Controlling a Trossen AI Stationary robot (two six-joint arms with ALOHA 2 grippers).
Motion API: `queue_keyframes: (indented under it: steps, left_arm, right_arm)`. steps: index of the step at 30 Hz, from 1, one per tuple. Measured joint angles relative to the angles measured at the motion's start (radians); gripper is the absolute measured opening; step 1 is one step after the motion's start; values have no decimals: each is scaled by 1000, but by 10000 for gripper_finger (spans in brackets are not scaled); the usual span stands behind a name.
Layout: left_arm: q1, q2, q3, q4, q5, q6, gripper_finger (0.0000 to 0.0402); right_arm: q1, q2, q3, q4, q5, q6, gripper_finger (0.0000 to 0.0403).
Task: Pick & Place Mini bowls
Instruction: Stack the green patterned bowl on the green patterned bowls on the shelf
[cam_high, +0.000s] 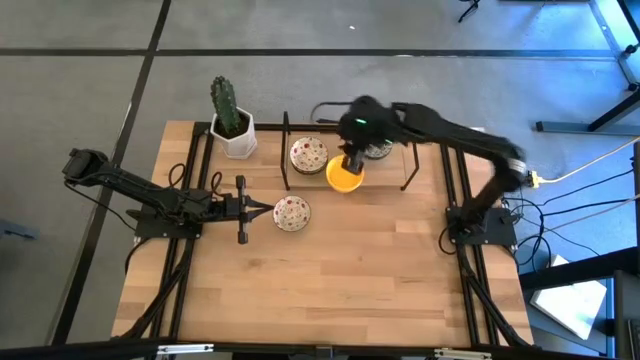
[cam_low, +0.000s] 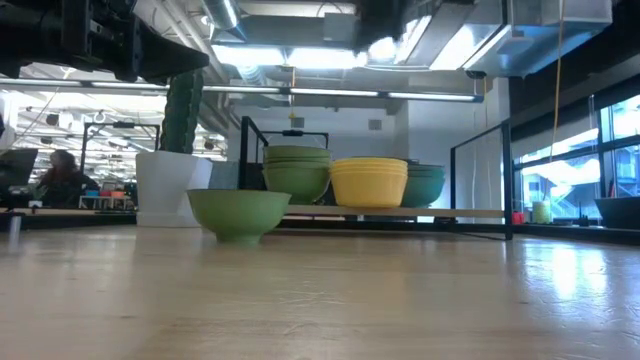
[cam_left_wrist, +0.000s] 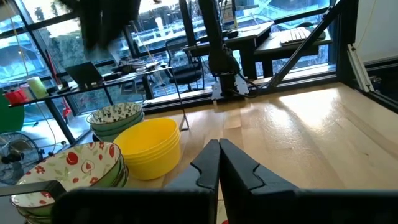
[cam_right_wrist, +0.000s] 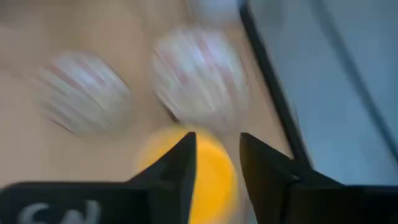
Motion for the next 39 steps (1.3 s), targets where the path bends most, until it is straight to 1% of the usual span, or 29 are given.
queue_keyframes:
  steps: [4,8,10,12,14,16,19,22,24,26,27,28,31,34,36,39]
  left_arm:
    - [0,0,0,0,0,1,4]
    - [0,0,0,0,0,0,4]
    - [0,0,0,0,0,0,4]
    - [0,0,0,0,0,0,4]
    - [0,0,0,0,0,0,4]
    - [0,0,0,0,0,1,4]
    - [0,0,0,0,-4,-9,4]
    - [0,0,0,24,-27,-54,4]
    - [0,0,0,54,-89,-92,4]
    - [0,0,10,55,-205,-125,3]
    - [0,0,27,37,-263,-122,4]
    - [0,0,52,12,-300,-104,3]
    - [0,12,197,-157,-305,-55,4]
    - [4,67,423,-433,-334,-102,3]
    - [19,124,603,-707,-354,-187,4]
    - [59,246,867,-1144,-297,-366,4]
  right_arm:
    - [145,-193,5,223,-20,-57,77]
    - [253,-368,5,303,-58,-72,13]
    - [309,-452,-11,308,-73,-70,9]
    - [376,-540,-73,322,-77,-69,10]
    - [447,-625,-171,349,-49,-56,7]
    - [509,-711,-299,389,-5,-45,4]
    - [573,-845,-547,467,44,-22,5]
    - [598,-964,-806,630,62,-17,3]
    - [604,-1023,-956,760,53,-17,3]
    - [605,-1068,-1083,880,23,-17,3]
    - [605,-1084,-1134,927,2,-17,3]
    - [605,-1092,-1180,968,-13,-15,2]
    - [604,-1101,-1286,1064,-42,-9,2]
    - [604,-1093,-1375,1140,-47,-8,2]
    - [604,-1092,-1422,1200,-48,-2,2]
    - [604,-1092,-1481,1243,-47,3,2]
